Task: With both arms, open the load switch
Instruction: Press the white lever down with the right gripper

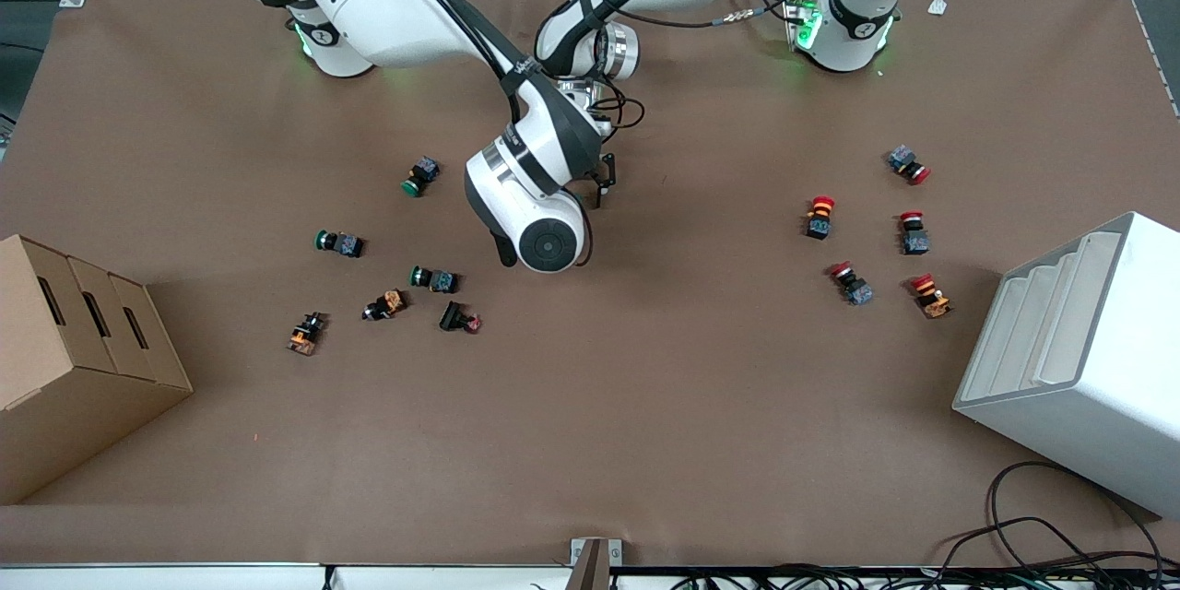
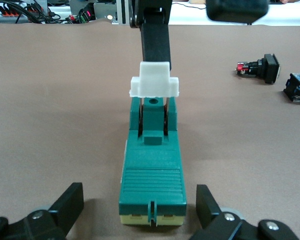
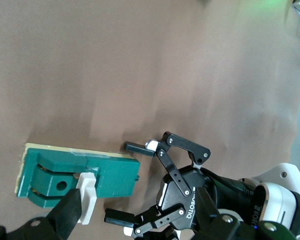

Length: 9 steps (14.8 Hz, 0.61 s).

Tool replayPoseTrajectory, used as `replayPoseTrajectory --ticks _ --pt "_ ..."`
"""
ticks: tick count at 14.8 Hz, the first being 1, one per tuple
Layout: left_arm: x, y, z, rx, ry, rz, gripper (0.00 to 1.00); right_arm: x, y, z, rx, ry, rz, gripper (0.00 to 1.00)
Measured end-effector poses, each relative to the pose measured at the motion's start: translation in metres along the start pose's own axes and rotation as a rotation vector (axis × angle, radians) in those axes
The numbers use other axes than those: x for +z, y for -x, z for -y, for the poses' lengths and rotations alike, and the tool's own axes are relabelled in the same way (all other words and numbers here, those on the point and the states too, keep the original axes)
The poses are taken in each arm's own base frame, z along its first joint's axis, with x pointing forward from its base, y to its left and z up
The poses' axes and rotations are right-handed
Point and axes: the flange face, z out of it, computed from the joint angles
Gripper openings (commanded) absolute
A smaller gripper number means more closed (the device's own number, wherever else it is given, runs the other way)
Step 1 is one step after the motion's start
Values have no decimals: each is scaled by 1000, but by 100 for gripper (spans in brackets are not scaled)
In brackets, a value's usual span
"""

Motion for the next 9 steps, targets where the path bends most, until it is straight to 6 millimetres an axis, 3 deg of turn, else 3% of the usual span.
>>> replayPoseTrajectory --ticks 9 --pt "0 0 0 -15 -1 -3 99 19 11 -7 -19 42 -15 100"
